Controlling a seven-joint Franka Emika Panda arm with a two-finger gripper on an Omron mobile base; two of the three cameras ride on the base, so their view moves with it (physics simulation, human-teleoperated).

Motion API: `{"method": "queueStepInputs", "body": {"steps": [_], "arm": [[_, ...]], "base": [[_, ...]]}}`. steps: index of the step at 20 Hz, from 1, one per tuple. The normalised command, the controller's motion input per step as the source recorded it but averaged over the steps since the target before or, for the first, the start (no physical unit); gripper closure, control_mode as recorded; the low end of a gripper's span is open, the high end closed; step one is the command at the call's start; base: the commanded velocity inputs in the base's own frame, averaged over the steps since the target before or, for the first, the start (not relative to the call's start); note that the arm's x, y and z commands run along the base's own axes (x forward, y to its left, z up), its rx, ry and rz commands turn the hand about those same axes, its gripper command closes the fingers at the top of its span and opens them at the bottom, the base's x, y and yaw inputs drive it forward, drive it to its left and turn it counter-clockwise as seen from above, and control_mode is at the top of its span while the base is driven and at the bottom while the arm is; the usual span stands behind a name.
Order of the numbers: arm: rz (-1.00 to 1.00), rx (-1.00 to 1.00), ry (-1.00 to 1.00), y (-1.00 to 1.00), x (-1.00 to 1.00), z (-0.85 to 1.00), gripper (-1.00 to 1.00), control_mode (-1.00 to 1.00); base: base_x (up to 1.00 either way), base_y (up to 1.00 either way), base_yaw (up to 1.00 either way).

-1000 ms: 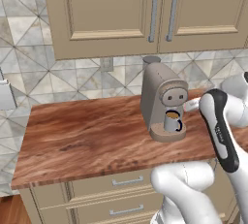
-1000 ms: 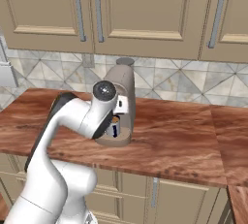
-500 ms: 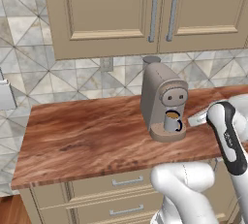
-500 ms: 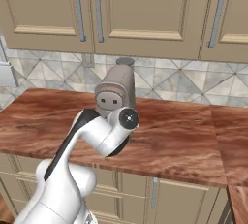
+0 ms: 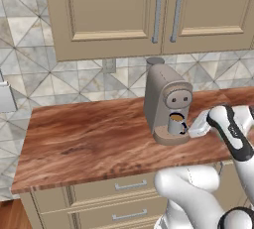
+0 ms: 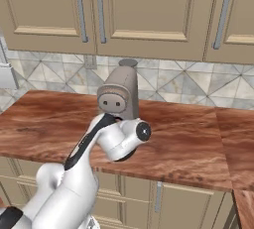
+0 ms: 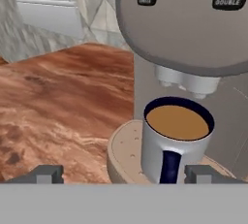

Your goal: Pick up the brewed coffee from the coffee machine and place it next to the breakfast plate on the dining counter.

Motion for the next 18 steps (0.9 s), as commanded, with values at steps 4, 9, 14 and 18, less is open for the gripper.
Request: {"method": "queueStepInputs", "body": {"steps": [4, 9, 14, 18], "arm": [[0.23, 0.02, -0.05, 0.00, 0.39, -0.20, -1.00, -1.00], [0.10, 0.01, -0.05, 0.00, 0.29, -0.17, -1.00, -1.00], [-0.02, 0.05, 0.00, 0.00, 0.14, -0.07, -1.00, -1.00], [-0.12, 0.05, 0.01, 0.00, 0.18, -0.11, -1.00, -1.00]], "base": [[0.00, 0.00, 0.00], [0.00, 0.00, 0.00], [0.00, 0.00, 0.00], [0.00, 0.00, 0.00]]}}
